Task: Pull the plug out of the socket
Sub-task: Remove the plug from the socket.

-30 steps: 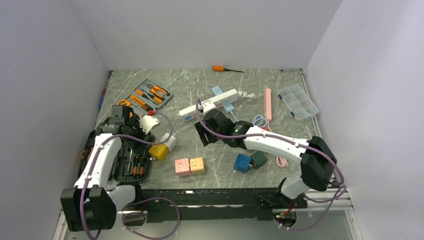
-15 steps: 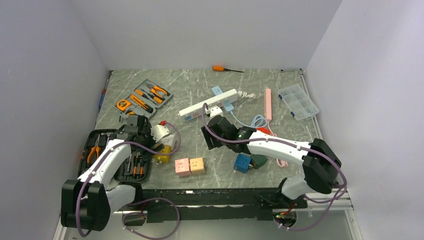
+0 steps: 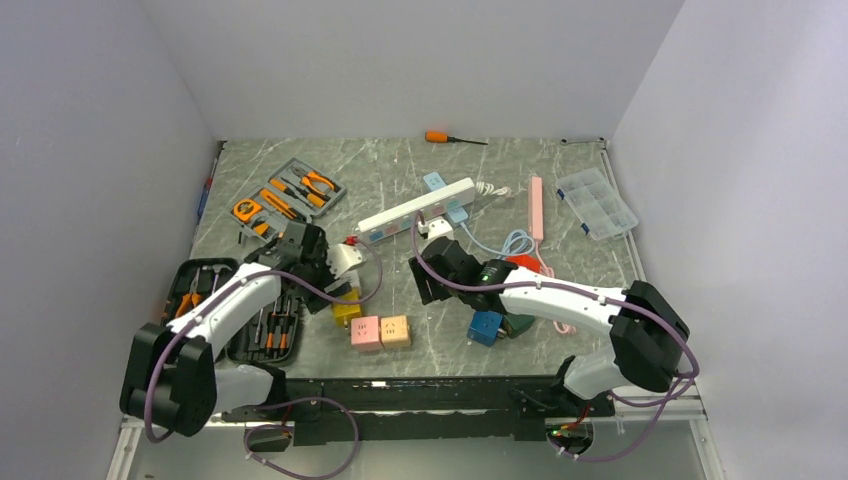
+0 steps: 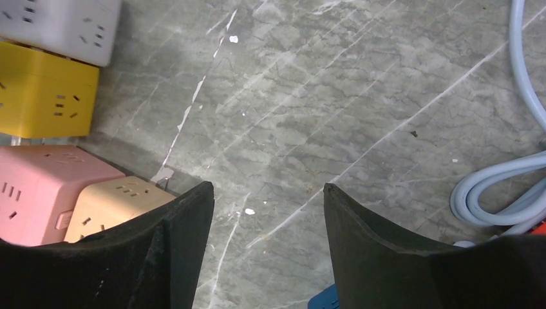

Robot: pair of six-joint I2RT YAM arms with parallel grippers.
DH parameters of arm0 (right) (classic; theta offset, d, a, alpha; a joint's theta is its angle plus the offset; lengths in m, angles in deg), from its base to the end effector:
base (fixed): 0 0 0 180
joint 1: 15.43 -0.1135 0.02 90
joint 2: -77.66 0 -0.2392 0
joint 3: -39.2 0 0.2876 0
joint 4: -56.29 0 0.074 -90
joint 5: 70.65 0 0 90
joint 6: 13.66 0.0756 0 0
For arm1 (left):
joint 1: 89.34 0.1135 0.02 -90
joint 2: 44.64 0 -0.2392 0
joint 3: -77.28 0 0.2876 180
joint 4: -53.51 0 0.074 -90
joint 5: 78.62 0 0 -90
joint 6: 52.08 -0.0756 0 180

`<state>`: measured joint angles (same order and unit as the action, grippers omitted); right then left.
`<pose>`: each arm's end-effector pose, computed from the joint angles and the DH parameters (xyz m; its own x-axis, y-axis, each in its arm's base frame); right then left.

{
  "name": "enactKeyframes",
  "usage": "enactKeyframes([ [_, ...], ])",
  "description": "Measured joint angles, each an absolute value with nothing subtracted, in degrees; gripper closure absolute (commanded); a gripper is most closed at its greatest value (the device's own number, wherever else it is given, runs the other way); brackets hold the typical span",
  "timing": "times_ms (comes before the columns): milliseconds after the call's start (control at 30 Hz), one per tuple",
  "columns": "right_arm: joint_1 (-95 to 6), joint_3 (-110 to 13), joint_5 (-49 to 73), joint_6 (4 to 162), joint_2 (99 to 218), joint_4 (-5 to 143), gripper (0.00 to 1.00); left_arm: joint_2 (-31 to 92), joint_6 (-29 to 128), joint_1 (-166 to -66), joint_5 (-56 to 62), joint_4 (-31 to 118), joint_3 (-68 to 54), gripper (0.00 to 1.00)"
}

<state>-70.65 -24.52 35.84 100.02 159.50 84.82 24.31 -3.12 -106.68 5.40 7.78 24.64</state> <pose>0.2229 0.2834 0.1543 -0.6515 -0.2630 -0.7116 -0.4529 0.8874 0.0867 0.2650 -0.0910 0.1242 -0.4107 0.8123 -0.4141 0.8123 0.5322 0.2384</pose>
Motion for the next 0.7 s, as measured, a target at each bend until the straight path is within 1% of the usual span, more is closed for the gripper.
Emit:
enactKeyframes([
  [100,-70.65,-24.45,35.82,100.22,159.40,84.58,0.34,26.97,-0.91,-109.06,4.77,7.84,23.22,0.09],
  [133,-70.65,-24.45,35.79,100.29,159.37,84.45,0.32,27.94,-0.03,-109.76,4.51,7.89,22.71,0.10],
  [200,-70.65,-23.84,35.71,100.46,159.00,83.60,0.27,29.95,1.82,-111.01,3.61,8.06,21.62,0.10],
  [267,-70.65,-22.64,35.42,100.61,157.82,83.05,0.21,31.74,3.79,-111.75,2.69,8.13,20.29,0.10],
  [300,-70.65,-22.14,35.38,100.66,157.25,82.98,0.15,32.72,4.95,-111.95,1.99,8.13,19.35,0.11],
  [367,-70.65,-20.69,35.36,101.05,155.44,82.74,0.10,34.41,7.14,-112.10,0.90,8.26,17.45,0.11],
  [500,-70.65,-18.29,35.36,101.97,152.31,82.33,0.09,38.03,10.50,-112.10,-1.31,8.85,13.45,0.12],
  [700,-70.63,-17.74,35.05,103.37,151.90,81.45,0.08,43.04,13.91,-112.10,-4.76,9.16,9.64,0.14],
])
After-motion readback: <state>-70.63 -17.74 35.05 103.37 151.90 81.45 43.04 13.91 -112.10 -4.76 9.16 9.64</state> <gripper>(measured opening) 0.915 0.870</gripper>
